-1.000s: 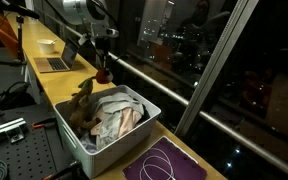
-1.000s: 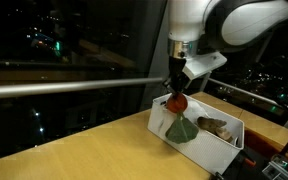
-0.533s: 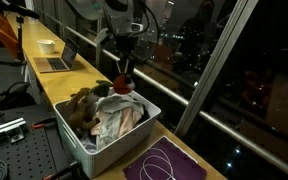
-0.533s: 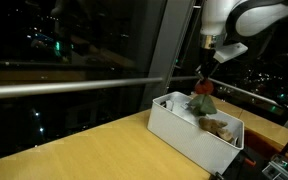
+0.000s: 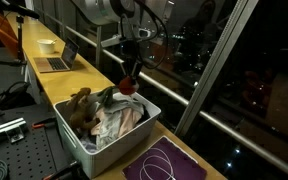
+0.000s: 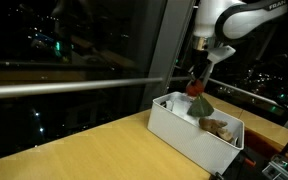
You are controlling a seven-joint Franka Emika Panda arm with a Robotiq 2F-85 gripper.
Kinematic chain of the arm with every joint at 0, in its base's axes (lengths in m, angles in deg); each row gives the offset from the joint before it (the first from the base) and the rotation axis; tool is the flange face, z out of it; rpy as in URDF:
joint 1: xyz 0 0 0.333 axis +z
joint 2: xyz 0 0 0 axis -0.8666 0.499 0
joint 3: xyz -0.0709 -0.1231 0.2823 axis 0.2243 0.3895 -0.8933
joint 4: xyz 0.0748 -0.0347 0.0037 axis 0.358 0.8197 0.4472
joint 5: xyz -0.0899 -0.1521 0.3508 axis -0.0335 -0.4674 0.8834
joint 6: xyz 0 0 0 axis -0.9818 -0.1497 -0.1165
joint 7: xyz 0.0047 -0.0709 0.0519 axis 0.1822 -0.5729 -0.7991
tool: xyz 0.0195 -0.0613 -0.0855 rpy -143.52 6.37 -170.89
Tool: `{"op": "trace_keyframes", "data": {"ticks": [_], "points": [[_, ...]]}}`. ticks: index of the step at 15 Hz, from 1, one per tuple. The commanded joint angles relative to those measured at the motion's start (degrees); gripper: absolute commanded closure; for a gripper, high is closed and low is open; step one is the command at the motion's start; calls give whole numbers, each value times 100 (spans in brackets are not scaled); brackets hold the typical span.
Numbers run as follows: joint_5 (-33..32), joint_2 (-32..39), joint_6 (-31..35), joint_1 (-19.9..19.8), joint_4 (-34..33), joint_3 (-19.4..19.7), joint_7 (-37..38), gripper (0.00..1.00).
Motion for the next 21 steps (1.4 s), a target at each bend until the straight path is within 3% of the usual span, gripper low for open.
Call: {"op": "trace_keyframes", "data": {"ticks": [1,5,10,16,19,21], "points": [[332,477,32,53,-265,-121,-355,63],[438,491,42,237,-10,-153,-257,36],[229,-91,109,659,610,-215,369,1],[71,-1056,256,1053,1353,-644,1248,0],[96,-1184,621,1129,1599,-974,1583,0],[126,-1049,430,1050,1403,-1026,1473,0]]}}
